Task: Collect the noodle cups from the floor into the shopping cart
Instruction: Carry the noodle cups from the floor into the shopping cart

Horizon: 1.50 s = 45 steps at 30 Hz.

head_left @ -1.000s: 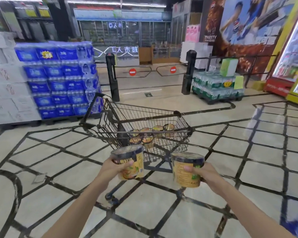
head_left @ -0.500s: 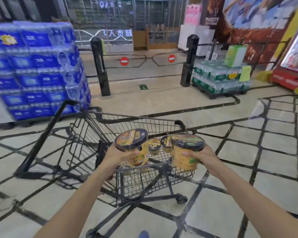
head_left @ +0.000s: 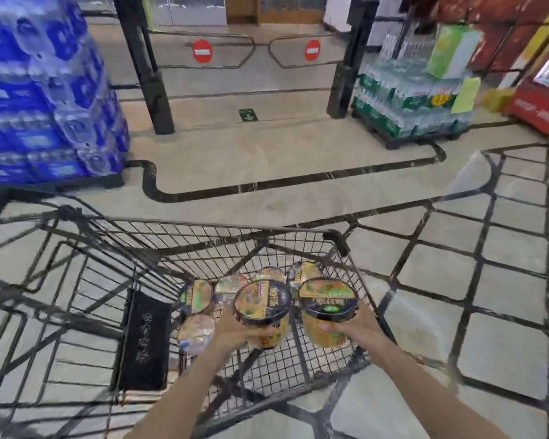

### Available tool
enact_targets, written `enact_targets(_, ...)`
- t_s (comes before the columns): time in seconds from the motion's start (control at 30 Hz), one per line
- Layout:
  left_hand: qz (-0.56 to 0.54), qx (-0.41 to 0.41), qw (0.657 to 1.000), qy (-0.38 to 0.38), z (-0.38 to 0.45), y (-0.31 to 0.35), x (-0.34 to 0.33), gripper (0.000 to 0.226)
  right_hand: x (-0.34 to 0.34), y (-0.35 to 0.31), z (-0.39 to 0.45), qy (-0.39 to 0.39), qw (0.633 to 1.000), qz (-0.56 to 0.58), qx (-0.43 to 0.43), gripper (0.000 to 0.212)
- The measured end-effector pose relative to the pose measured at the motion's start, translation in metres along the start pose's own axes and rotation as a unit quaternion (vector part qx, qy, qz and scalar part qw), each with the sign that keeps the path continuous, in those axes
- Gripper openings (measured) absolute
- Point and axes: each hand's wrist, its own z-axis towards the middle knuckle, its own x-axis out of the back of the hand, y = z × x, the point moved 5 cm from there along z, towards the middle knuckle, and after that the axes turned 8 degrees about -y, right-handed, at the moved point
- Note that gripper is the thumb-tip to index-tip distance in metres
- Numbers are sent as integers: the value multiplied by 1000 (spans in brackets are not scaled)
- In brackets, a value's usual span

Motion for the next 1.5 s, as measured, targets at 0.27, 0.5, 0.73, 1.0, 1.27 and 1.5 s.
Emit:
enact_targets(0.27, -82, 69, 992, 60, 92, -75, -27, 94, 3, 67, 87, -9, 997, 50, -65, 74)
enact_targets(0.5, -74, 97, 990, 66, 138, -127, -39, 130, 5, 112, 120, -27, 995, 24, -93, 97)
enact_targets(0.73, -76, 125, 986, 77, 164, -167, -51, 108, 8, 158, 156, -9, 988, 70, -136, 109)
enact_targets(1.0, -103, 189, 974, 69, 184, -198, -52, 136, 1, 192, 172, -23, 983, 56, -175, 96)
enact_targets(1.27, -130, 190, 968, 103, 198, -203, -46, 90, 3, 201, 179, -2, 980, 39, -195, 98)
enact_targets(1.5, -93, 174, 974, 116, 198, -204, -47, 86, 4, 201, 179, 5, 984, 25, -178, 90)
